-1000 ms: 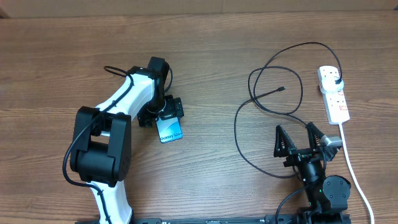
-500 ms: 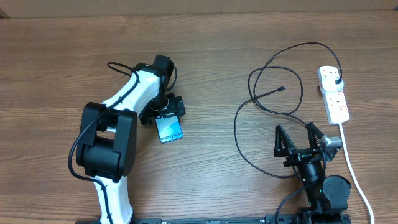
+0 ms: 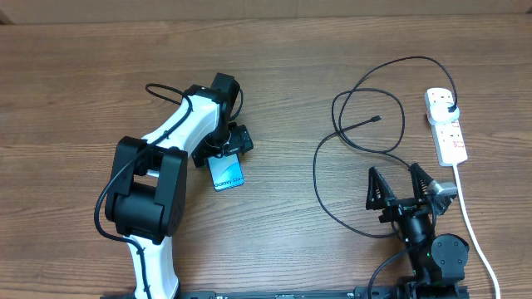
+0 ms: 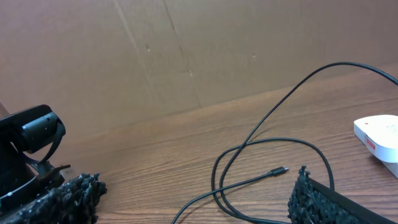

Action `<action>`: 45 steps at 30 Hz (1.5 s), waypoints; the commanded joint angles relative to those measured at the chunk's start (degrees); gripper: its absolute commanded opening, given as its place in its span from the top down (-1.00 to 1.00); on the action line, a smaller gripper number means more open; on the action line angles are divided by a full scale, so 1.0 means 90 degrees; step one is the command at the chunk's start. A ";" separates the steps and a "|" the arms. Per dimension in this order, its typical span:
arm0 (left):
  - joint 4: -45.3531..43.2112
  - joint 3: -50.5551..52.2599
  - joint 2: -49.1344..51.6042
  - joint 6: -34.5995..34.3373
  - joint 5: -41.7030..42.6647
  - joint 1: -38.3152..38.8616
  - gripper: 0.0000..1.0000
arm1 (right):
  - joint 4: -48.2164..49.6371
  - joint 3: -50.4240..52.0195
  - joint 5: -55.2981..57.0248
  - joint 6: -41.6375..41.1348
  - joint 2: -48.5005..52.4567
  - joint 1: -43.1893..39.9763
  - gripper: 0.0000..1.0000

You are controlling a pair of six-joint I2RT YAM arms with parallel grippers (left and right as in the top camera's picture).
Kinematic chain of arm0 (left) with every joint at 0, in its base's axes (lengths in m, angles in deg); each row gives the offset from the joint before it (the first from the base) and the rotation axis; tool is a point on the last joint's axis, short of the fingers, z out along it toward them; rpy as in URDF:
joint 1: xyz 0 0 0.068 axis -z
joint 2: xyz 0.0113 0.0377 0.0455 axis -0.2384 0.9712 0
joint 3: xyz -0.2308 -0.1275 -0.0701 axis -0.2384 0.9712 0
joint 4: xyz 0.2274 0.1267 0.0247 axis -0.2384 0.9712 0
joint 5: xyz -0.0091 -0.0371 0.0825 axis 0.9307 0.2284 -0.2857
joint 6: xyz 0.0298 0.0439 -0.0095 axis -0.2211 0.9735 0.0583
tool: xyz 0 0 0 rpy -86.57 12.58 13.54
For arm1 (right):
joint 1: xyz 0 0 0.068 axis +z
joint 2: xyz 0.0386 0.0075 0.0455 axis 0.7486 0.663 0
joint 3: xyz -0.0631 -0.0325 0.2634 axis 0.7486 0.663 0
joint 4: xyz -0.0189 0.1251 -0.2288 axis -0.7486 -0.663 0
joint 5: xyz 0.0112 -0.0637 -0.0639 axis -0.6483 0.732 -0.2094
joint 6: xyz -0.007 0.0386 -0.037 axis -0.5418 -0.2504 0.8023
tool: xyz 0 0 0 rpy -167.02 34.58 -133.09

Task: Plug charger to phone and switch on socket
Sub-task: 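Close the left gripper on the phone's sides, then lift the phone and tilt it upright with the left gripper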

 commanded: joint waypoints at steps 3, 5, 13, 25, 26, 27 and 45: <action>-0.0527 0.0461 0.1086 0.0345 0.0991 0.0146 -0.98 | 0.0019 0.0068 0.0041 -0.0022 -0.0051 0.0005 -1.00; -0.0580 0.0461 0.1086 0.0345 0.0991 0.0148 -0.85 | 0.0019 0.0068 0.0041 -0.0024 -0.0051 0.0005 -1.00; -0.0651 0.0461 0.1086 0.0345 0.0957 0.0146 -0.57 | 0.0019 0.0068 0.0039 -0.0022 -0.0051 0.0005 -1.00; -0.0372 0.0172 0.1086 0.0508 0.0843 0.0146 -0.32 | 0.0019 0.0068 0.0041 -0.0024 -0.0051 0.0005 -1.00; -0.0301 0.0104 0.1086 0.0510 0.0840 0.0148 -0.31 | 0.0019 0.0068 0.0041 -0.0024 -0.0051 0.0005 -1.00; -0.0233 0.0032 0.1086 0.0512 0.0840 0.0146 -0.30 | 0.0019 0.0068 0.0041 -0.0022 -0.0051 0.0005 -1.00; 0.0265 -0.0663 0.1086 0.0610 0.0838 0.0146 -0.31 | 0.0019 0.0068 0.0041 -0.0022 -0.0053 0.0005 -1.00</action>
